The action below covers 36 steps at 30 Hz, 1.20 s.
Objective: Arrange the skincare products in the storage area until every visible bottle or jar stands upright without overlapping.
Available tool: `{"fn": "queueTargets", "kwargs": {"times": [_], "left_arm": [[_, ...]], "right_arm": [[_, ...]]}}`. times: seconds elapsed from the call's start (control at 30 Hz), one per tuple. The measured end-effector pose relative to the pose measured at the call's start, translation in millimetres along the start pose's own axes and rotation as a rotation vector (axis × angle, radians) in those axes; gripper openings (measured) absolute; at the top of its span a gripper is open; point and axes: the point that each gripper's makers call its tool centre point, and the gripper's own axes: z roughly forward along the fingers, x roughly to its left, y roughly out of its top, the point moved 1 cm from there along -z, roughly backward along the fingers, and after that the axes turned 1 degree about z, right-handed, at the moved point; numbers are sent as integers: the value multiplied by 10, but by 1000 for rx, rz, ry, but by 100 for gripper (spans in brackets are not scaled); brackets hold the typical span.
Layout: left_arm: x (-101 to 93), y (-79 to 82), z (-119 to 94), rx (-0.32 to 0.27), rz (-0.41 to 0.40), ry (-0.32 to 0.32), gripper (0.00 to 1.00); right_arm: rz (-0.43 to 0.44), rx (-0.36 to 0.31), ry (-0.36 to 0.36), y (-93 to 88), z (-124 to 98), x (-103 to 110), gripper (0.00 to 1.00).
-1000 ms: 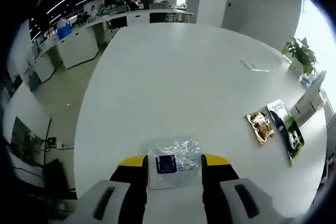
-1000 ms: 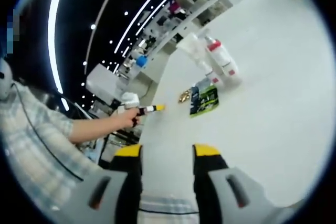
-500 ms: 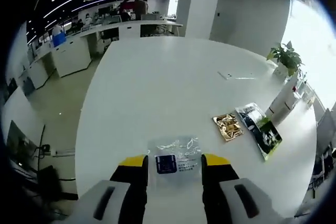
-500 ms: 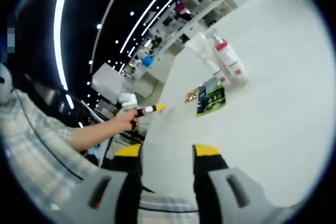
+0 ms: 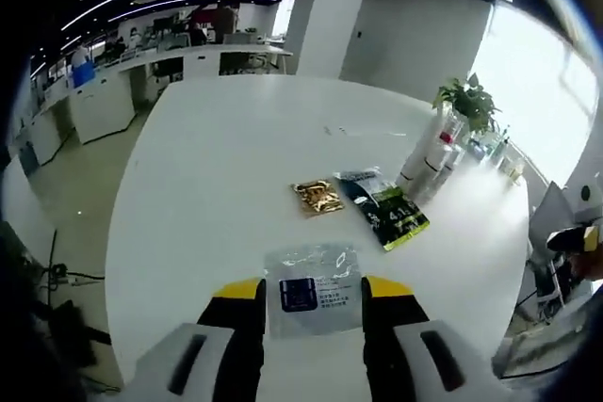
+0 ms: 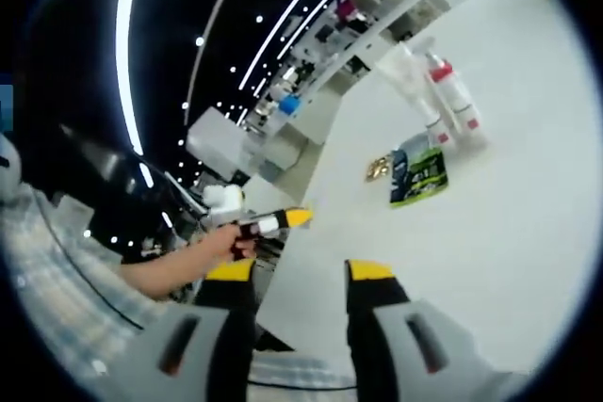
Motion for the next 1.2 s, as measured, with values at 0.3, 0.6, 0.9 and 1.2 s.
{"fn": "queueTargets", "kwargs": {"times": [0.3,0.6,0.9,1.2], "left_arm": [[-687,-171,-284,-40,23,-122,41],[-1257,-346,-569,-61,10,-243,41],[-1676,-475,-655,-29,198,-300,41],[-2051,-477,-684,-41,331,-350,41]], "right_arm": [[65,64,68,-210,247,115,29],[100,91,107,-304,407,227,30],[135,158,70,-456,403,166,27],[166,194,38,-558,323,91,17]]}}
